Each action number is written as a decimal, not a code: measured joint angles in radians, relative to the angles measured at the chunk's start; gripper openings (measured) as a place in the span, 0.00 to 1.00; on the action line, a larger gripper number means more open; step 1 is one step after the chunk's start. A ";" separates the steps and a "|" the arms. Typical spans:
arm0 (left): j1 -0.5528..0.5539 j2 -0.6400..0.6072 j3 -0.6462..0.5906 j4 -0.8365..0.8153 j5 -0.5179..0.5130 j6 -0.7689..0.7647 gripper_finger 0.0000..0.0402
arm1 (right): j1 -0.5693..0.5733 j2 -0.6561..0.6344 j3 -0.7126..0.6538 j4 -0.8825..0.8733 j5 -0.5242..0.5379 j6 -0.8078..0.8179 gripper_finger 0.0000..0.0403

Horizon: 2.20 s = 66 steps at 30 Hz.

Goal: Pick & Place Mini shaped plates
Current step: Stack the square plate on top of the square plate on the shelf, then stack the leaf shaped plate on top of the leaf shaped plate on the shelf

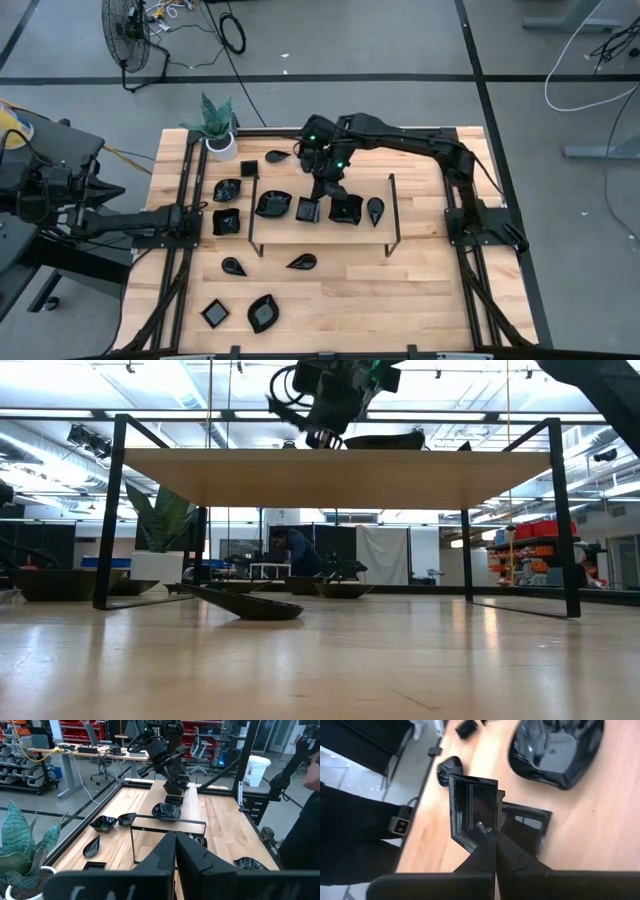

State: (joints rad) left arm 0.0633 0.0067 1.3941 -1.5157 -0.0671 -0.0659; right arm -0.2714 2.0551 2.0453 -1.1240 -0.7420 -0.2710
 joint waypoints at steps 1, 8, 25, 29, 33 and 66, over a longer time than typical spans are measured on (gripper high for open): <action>0.000 0.000 0.000 0.000 0.000 0.000 0.05 | 0.000 0.001 0.000 -0.002 0.012 0.000 0.00; 0.000 0.000 0.000 0.000 0.000 0.000 0.05 | -0.001 0.017 -0.002 -0.001 0.055 -0.003 0.00; 0.000 0.000 0.000 0.000 0.000 0.000 0.05 | -0.003 0.021 -0.001 -0.021 0.108 -0.007 0.00; 0.000 0.000 0.000 0.000 0.000 0.000 0.05 | -0.004 0.020 -0.001 -0.023 0.115 -0.006 0.00; 0.000 0.000 0.000 0.000 0.000 0.000 0.05 | -0.005 0.020 -0.001 -0.034 0.108 0.000 0.00; 0.000 0.000 0.000 0.000 0.000 0.000 0.05 | -0.006 0.020 -0.001 -0.045 0.098 0.030 0.19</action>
State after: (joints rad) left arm 0.0631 0.0067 1.3941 -1.5158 -0.0671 -0.0658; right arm -0.2779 2.0747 2.0445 -1.1693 -0.6442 -0.2413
